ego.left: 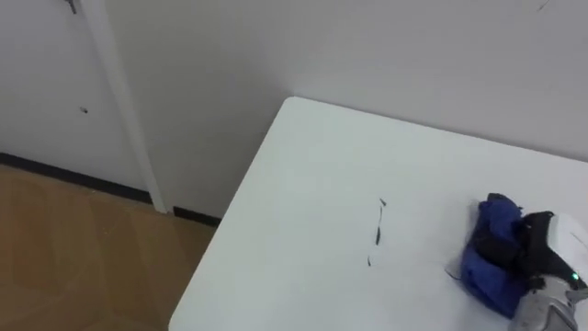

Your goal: Wipe table

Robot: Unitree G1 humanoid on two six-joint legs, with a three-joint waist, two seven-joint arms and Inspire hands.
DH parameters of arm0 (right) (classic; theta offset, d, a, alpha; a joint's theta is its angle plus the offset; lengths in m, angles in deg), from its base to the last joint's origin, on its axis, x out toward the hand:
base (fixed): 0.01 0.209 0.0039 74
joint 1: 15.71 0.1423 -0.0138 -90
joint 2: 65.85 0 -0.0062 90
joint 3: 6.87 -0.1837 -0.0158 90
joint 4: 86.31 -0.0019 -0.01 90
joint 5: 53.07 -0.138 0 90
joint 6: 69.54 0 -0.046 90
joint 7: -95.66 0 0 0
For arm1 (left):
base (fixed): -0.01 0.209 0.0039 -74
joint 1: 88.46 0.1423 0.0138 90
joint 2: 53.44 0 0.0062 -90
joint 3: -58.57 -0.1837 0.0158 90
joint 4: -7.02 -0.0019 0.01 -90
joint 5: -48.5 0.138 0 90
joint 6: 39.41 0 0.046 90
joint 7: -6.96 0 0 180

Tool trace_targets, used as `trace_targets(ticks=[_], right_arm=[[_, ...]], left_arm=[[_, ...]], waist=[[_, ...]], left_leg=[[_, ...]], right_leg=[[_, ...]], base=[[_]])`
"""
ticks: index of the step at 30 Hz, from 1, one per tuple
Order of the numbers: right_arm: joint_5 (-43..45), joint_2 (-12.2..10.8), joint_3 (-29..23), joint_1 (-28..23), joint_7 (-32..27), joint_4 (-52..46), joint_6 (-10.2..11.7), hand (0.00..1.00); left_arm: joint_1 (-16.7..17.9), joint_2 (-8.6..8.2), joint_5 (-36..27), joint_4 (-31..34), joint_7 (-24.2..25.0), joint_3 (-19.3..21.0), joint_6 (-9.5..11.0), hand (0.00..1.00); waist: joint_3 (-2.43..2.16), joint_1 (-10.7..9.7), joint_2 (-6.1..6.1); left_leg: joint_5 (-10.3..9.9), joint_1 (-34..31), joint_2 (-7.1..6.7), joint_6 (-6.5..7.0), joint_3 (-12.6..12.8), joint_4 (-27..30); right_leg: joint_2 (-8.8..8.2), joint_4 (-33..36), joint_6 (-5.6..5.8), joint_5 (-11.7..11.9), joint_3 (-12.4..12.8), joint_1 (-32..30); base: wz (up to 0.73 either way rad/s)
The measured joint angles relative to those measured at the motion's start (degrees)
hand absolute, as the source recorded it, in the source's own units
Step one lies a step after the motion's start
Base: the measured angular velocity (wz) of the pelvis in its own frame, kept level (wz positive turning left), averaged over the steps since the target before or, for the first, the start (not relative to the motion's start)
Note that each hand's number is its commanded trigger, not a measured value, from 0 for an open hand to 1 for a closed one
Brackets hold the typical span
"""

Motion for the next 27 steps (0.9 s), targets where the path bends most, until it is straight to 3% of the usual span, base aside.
trace_targets(ticks=[1,3,6,7,8,11,13,15,16,18,19,21,23,26,27], right_arm=[[1.8,-0.9,3.2,0.1,2.6,-4.0,-1.9,1.00],[4.3,-2.4,8.2,0.3,5.7,-9.2,-3.1,1.00],[7.6,-5.4,12.1,0.5,8.4,-13.4,-3.2,1.00],[7.7,-5.3,12.3,0.8,8.8,-13.7,-3.1,1.00],[7.6,-5.2,12.2,0.9,8.7,-13.7,-3.0,1.00],[5.1,-4.4,10.1,0.4,7.1,-11.4,1.1,1.00],[1.9,-4.0,6.8,-1.0,4.8,-8.8,5.2,1.00],[-0.4,-3.7,1.1,-3.0,3.1,-6.7,7.7,1.00],[-2.0,-2.7,-2.6,-4.3,2.0,-4.8,8.3,1.00],[-3.7,-0.2,-6.5,-5.7,1.2,-1.4,8.6,1.00],[-3.8,1.1,-8.4,-6.2,0.8,1.1,8.5,1.00],[-4.0,2.2,-9.6,-6.1,0.7,3.7,8.3,1.00],[-4.0,1.7,-8.9,-4.4,0.7,4.7,7.1,1.00],[-2.4,-0.5,-3.5,0.5,0.8,3.4,2.3,1.00],[-1.3,-1.2,0.5,2.4,1.0,2.1,0.1,1.00]], left_arm=[[-0.9,-0.59,0.0,-0.6,0.0,-0.4,0.0,0.00],[-2.1,-1.29,-0.2,-2.1,-0.2,-1.4,0.0,0.00],[-3.4,-2.08,-1.7,-3.0,-0.3,-4.0,0.1,0.00],[-3.4,-2.43,-1.7,-2.5,-0.3,-4.0,0.1,0.00],[-3.3,-2.42,-2.0,-2.4,-0.2,-4.0,0.1,0.00],[-0.7,-1.45,-3.9,-2.3,-0.4,-3.8,-0.1,0.00],[1.6,-0.74,-3.7,-2.4,-0.4,-0.9,0.1,0.00],[2.9,-0.20,-3.3,-2.7,-0.4,2.6,0.3,0.00],[3.9,0.73,-2.8,-2.7,-0.1,4.7,0.5,0.00],[5.1,2.41,-1.7,-2.5,0.0,7.2,0.2,0.00],[5.7,3.48,-1.5,-2.3,0.0,7.1,-0.2,0.00],[5.8,3.76,-1.7,-2.3,0.0,6.7,-0.2,0.00],[5.6,3.44,-2.6,-2.3,0.1,4.6,0.0,0.00],[2.2,2.53,-3.7,-3.6,0.0,2.6,1.3,0.00],[-0.1,2.35,-4.0,-4.9,-0.3,1.3,1.3,0.00]], waist=[[0.05,1.0,0.03],[0.12,1.0,0.06],[0.41,0.9,0.13],[0.85,0.8,0.27],[1.01,0.8,0.29],[1.12,-1.2,0.16],[1.01,-2.4,-0.24],[0.82,-3.6,-0.65],[0.44,-4.1,-1.04],[0.33,-4.1,-1.45],[0.23,-4.4,-1.57],[0.34,-4.1,-1.49],[0.53,-2.9,-0.83],[0.83,1.1,0.17],[0.84,3.0,0.41]], left_leg=[[-0.2,0.0,0.28,-0.31,-0.1,-0.4],[-0.4,0.0,0.69,-0.63,-1.0,-0.4],[-0.6,-0.4,1.30,-1.01,-1.2,-0.4],[-0.5,-0.7,1.28,-1.11,-1.4,-0.4],[-0.5,-0.9,1.27,-1.12,-1.5,-0.4],[-0.5,-1.7,1.00,-1.11,-2.4,0.0],[-0.5,-1.9,0.64,-1.02,-2.8,0.4],[-0.3,-2.0,0.13,-0.70,-3.4,0.4],[-0.2,-2.0,-0.12,-0.46,-3.4,0.3],[-0.2,-1.3,-0.18,-0.33,-2.9,0.4],[-0.2,-0.9,-0.14,-0.31,-2.5,1.0],[-0.2,-0.6,-0.05,-0.31,-1.7,2.7],[-0.3,0.5,-0.12,-0.21,0.3,3.6],[-1.2,0.4,0.13,1.12,1.7,4.7],[-1.7,-0.5,0.59,1.41,2.3,4.6]], right_leg=[[0.73,0.0,-0.63,0.5,0.0,-0.7],[1.49,-0.1,-1.19,0.9,-0.2,-1.2],[2.14,-0.1,-1.38,1.0,-0.2,-1.6],[2.12,-0.2,-1.42,1.0,-0.3,-1.7],[2.11,-0.2,-1.43,1.0,-0.3,-1.8],[1.74,-0.4,-1.45,0.9,-1.4,-2.1],[1.21,-1.0,-1.17,0.7,-2.2,-1.6],[0.48,-1.9,-0.72,0.5,-3.4,-1.0],[0.03,-1.8,-0.23,0.2,-3.4,-0.5],[-0.29,-1.0,0.05,0.0,-3.1,0.1],[-0.64,0.1,0.10,0.0,-3.3,0.1],[-1.33,2.8,0.59,-0.4,-3.2,-0.2],[-2.21,6.2,0.91,-0.9,-3.2,-1.5],[-2.28,10.5,0.93,-0.9,-3.3,-5.7],[-2.31,12.0,1.08,-1.3,-3.6,-7.1]], base=[[-0.85],[-0.50],[-0.04],[0.07],[0.09],[0.17],[0.27],[0.52],[0.54],[0.37],[0.28],[-0.09],[-0.63],[-1.19],[-1.30]])
